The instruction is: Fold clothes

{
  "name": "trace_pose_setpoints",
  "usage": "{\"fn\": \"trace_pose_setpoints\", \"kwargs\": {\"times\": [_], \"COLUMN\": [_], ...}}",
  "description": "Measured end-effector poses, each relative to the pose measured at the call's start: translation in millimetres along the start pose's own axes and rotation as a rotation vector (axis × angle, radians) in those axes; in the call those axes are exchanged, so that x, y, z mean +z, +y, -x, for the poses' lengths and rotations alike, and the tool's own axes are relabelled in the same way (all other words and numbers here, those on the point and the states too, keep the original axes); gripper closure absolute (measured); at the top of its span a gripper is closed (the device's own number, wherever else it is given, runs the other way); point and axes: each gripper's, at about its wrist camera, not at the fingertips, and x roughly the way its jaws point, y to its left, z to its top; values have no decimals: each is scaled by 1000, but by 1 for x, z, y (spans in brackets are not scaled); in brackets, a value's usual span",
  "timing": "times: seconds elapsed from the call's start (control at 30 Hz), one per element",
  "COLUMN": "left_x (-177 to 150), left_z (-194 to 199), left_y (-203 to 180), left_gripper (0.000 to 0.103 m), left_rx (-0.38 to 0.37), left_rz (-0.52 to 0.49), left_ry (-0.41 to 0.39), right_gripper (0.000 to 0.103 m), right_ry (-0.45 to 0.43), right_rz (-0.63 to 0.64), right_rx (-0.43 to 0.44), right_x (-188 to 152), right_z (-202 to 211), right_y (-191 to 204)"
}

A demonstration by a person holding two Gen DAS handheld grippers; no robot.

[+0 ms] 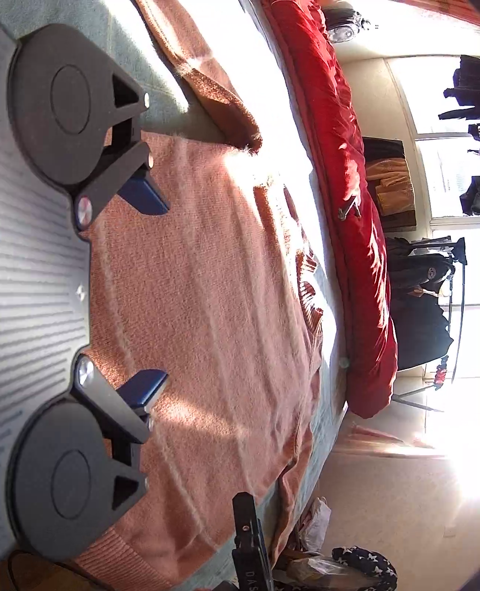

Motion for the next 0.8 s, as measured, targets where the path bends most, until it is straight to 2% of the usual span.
{"fn": "trace_pose_setpoints", "kwargs": {"times": [0.13, 0.23, 0.37, 0.47, 0.6, 0.7, 0.8], "left_x": [-2, -18, -29, -21, 9, 37, 49], "left_z": [-36, -24, -1, 6, -4, -28, -51], "left_y": [10, 22, 31, 33, 47, 62, 67], "left_gripper": [12, 12, 11, 11, 11, 11, 12], "left_rx": [-20, -51, -75, -81, -91, -107, -138], "left_rz": [54, 125, 174, 168, 183, 183, 172], "left_ry": [148, 163, 217, 247, 188, 137, 119], "right_gripper": [0, 0, 0, 0, 0, 0, 0], "right_ry": [94, 196, 219, 254, 318, 355, 384], "right_rz": [0, 5, 68, 53, 67, 87, 73], "right_rx": [20, 5, 6, 4, -37, -72, -90], "right_x": [15, 7, -1, 1, 8, 13, 18], "right_z": [-41, -62, -57, -57, -72, -78, -81], "right_y": [11, 11, 10, 7, 12, 19, 20]}}
